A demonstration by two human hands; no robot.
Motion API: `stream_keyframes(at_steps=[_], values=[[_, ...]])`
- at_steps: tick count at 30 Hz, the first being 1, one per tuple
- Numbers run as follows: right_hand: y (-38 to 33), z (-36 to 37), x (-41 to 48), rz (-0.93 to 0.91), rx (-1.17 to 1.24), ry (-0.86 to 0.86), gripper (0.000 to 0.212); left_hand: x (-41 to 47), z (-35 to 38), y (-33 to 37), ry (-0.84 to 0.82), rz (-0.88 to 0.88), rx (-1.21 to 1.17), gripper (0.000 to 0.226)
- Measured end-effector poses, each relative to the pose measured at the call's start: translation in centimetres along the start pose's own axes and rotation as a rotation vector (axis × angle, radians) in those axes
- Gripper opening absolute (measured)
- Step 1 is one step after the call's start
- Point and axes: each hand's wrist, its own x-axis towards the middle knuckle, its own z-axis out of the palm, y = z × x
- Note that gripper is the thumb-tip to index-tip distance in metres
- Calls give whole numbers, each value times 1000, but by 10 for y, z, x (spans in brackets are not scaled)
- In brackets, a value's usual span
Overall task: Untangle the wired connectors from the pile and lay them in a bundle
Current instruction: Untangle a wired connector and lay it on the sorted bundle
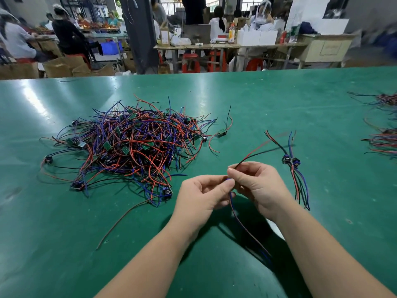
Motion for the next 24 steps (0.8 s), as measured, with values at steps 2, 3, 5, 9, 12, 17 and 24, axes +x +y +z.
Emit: stream_keyframes(at_steps=[2, 3, 5, 9, 12, 17, 24], values=[[0, -1, 0, -18, -75, 23, 9, -1, -1, 1, -20, -67, 25, 8], [-1, -4, 1, -27, -75, 55, 12, -1, -2, 3, -47, -120, 24, 4], [-8, -13, 5, -37, -14, 152, 13, -1, -7, 8, -143, -224, 50, 2], [-22, -33, 7, -35, 163, 320, 14, -4, -14, 13, -333, -326, 124, 4], [-23, -36, 6, -19, 188, 358, 17, -5, -15, 14, -380, -364, 139, 8], [-24, -31, 7, -65, 278, 337, 9, -2, -19, 15, -266, -315, 88, 3], [-2, -1, -12, -234, -565, -167, 27, 7, -18, 12, 41, -227, -73, 27]])
